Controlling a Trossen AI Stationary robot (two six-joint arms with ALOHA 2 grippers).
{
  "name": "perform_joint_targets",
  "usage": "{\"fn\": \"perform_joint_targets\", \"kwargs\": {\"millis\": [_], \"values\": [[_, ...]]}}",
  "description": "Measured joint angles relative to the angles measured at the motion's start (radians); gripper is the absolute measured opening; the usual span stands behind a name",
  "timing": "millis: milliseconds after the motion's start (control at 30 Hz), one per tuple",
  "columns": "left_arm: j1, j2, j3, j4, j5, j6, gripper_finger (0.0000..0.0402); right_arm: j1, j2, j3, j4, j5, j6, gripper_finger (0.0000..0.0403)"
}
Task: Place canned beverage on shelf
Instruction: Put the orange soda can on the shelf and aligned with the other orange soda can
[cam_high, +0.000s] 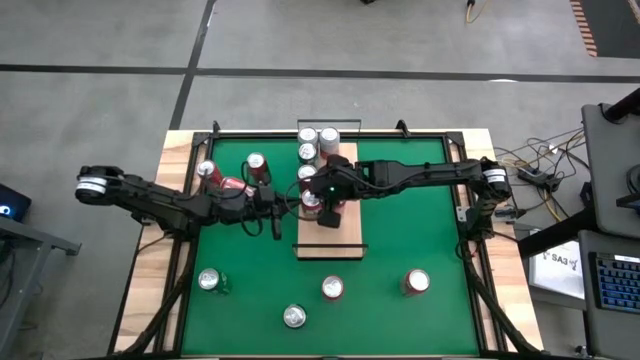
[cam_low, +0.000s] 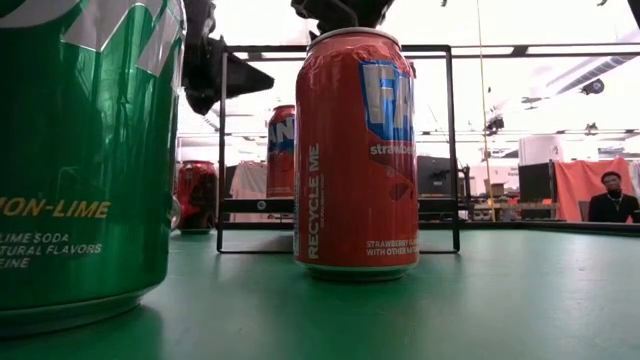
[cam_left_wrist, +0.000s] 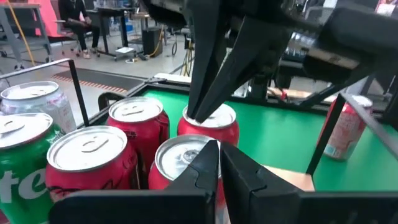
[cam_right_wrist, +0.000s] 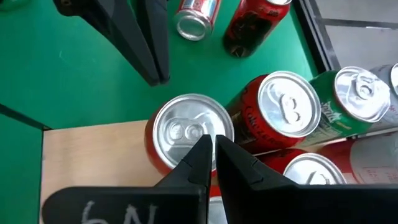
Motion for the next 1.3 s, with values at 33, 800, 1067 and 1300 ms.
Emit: {"fn": "perform_joint_targets", "kwargs": {"millis": [33, 800, 1067, 1300], "values": [[0.000, 0.006, 0.002, -0.002, 0.000, 0.002, 0.0000, 0.002, 0.000, 0.000, -0.004, 0.000, 0.000, 0.0012], [0.000, 0.028, 0.000, 0.007, -0.034, -0.032, 0.0000, 0.036, 0.000, -0.055, 0.020, 0.008, 0.074, 0.0012], [0.000, 0.028, 0.000, 0.011, -0.035, -0.042, 0.0000, 0.036, 0.012, -0.057, 0.049, 0.009, 0.075, 0.0012], [-0.001, 0.028, -0.001, -0.052, -0.110, -0.042, 0.0000, 0.036, 0.037, -0.057, 0.104, 0.006, 0.067, 0.0012]]}}
